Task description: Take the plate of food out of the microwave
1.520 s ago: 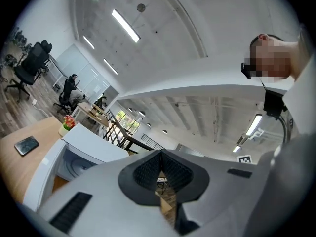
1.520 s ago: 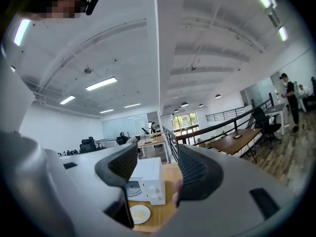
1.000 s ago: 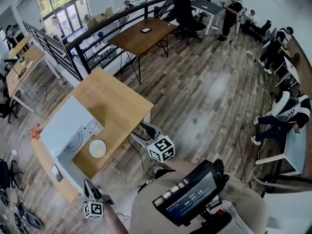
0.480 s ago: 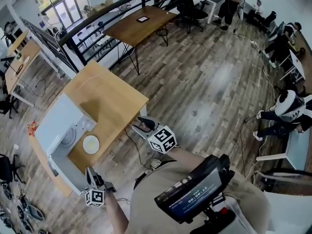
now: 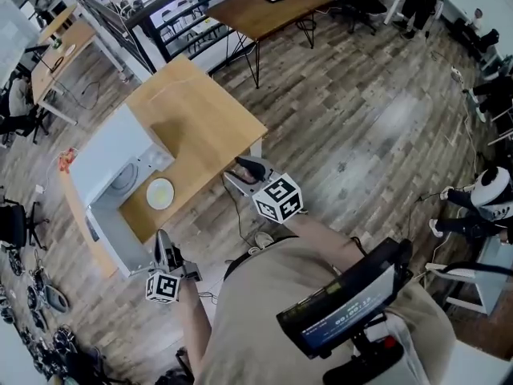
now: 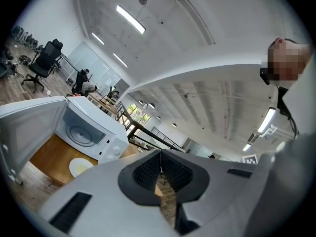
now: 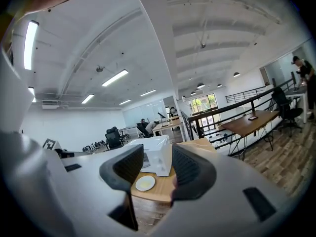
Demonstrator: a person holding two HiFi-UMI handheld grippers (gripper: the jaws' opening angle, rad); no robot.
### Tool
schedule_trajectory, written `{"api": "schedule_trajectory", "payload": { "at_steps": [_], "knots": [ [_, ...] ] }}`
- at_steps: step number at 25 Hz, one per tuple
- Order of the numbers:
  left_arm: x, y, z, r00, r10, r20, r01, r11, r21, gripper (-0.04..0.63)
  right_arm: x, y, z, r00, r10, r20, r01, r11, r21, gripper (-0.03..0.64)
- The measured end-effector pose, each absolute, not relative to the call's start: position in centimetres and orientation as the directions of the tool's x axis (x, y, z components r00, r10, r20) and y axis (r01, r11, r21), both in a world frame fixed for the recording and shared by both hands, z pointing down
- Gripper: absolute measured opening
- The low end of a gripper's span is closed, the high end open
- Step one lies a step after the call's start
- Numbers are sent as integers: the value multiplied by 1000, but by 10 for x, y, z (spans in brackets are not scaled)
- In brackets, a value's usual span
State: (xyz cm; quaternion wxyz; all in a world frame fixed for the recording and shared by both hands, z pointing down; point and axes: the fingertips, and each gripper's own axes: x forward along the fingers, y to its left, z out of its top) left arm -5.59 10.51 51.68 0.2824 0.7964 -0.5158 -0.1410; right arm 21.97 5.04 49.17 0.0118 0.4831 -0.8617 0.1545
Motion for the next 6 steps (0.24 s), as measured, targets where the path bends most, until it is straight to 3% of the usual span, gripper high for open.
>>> {"api": "schedule_trajectory", "payload": {
  "at_steps": [6],
  "knots": [
    [-52, 110, 514, 416, -907, 64, -741, -298, 601, 5, 204, 52, 487, -602, -782, 159, -788, 550, -275, 190]
  ]
}}
